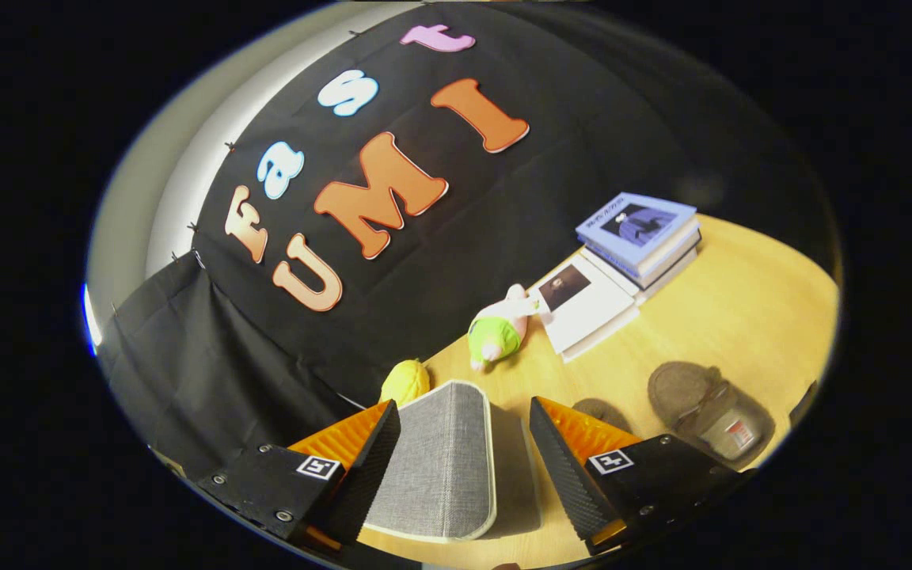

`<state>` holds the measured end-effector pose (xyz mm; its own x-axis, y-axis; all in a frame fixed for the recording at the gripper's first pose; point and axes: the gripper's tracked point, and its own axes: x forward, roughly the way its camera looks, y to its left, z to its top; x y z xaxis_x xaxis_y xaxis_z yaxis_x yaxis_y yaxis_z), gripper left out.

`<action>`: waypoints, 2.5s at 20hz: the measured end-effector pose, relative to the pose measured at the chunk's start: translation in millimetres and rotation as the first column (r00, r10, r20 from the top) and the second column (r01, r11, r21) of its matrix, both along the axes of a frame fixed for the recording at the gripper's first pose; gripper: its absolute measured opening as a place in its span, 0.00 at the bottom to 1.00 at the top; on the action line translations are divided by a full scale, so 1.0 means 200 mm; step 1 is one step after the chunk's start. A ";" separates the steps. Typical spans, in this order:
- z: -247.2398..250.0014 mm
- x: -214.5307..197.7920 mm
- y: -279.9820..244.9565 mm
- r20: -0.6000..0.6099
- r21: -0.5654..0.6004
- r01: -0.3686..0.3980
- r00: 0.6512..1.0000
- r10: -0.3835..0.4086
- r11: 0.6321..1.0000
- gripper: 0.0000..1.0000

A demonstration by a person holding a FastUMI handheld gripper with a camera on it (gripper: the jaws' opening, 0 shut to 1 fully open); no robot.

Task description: Open the storage box then place both shoes into the box .Put the left shoe in first, then the right shoe, with the right side of both shoes facing outward in a uniform manner.

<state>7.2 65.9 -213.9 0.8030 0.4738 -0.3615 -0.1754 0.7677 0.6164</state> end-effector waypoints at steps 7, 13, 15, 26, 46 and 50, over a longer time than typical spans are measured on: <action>-0.32 -0.14 0.12 -0.169 0.308 -0.107 0.972 0.165 0.945 0.98; -0.48 -0.16 0.21 -0.223 0.424 -0.116 0.948 0.228 0.898 0.98; -0.47 -0.16 0.24 -0.217 0.443 -0.124 0.946 0.241 0.888 0.98; -0.43 -0.13 0.30 -0.205 0.551 -0.110 0.943 0.262 0.828 0.64; 0.22 -0.16 0.59 -0.104 0.358 -0.225 0.955 0.278 0.906 0.01; 0.36 -0.20 0.80 -0.067 0.304 -0.292 0.943 0.326 0.907 0.01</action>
<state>-33.8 226.5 -141.0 0.5610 0.7881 -0.2534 -0.2912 0.4745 0.8307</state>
